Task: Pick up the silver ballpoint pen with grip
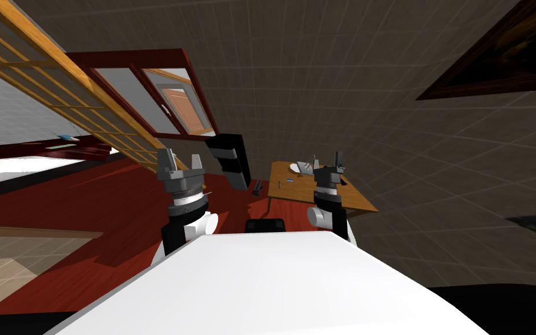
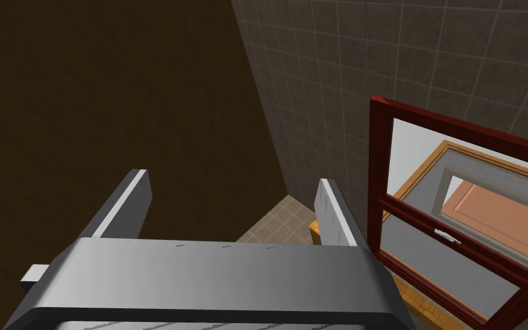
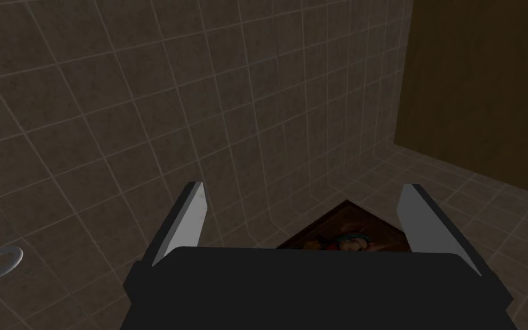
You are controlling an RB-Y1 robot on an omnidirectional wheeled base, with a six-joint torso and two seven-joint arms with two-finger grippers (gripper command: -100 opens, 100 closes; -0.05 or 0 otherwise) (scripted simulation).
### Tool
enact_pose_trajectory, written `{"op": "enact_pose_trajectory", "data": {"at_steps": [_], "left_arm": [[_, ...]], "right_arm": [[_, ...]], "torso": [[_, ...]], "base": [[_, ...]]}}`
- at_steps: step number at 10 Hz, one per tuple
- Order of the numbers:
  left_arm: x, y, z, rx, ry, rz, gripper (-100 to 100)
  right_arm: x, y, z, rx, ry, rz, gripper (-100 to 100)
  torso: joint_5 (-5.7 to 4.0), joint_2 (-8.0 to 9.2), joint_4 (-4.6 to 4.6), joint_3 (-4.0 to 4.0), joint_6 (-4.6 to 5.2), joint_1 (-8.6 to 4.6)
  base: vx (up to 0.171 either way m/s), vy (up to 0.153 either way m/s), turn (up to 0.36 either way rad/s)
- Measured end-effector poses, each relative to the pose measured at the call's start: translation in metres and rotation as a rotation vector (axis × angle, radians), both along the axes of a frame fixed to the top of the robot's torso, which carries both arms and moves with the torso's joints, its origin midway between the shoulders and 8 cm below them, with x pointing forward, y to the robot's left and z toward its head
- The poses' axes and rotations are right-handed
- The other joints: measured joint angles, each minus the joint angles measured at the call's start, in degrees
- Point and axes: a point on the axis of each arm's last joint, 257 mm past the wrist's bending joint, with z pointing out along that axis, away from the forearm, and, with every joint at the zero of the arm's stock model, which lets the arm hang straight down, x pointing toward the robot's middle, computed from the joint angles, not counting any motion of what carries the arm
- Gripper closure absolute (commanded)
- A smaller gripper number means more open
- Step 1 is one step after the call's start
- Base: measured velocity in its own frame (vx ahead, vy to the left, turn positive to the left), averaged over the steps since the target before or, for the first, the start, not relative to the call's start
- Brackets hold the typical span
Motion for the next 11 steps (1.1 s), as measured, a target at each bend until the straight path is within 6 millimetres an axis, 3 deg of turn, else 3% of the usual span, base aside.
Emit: {"op": "enact_pose_trajectory", "data": {"at_steps": [3, 7, 11], "left_arm": [[0.0, 0.0, 0.0, 0.0, 0.0, 0.0, 0], [0.0, 0.0, 0.0, 0.0, 0.0, 0.0, 0], [0.0, 0.0, 0.0, 0.0, 0.0, 0.0, 0]], "right_arm": [[0.009, 0.003, -0.02, -0.076, 0.065, 0.014, -100], [0.019, -0.007, -0.082, -0.189, 0.232, 0.005, -100], [0.018, -0.024, -0.174, -0.297, 0.46, -0.025, -100]], "torso": [[0.03, 0.0, 0.0, 0.0, -0.01, 0.14], [0.06, -0.04, -0.01, -0.03, -0.02, 0.25], [0.07, -0.09, -0.02, -0.05, -0.01, 0.32]], "base": [[0.001, 0.042, 0.104], [0.014, 0.072, 0.166], [0.033, 0.085, 0.218]]}}
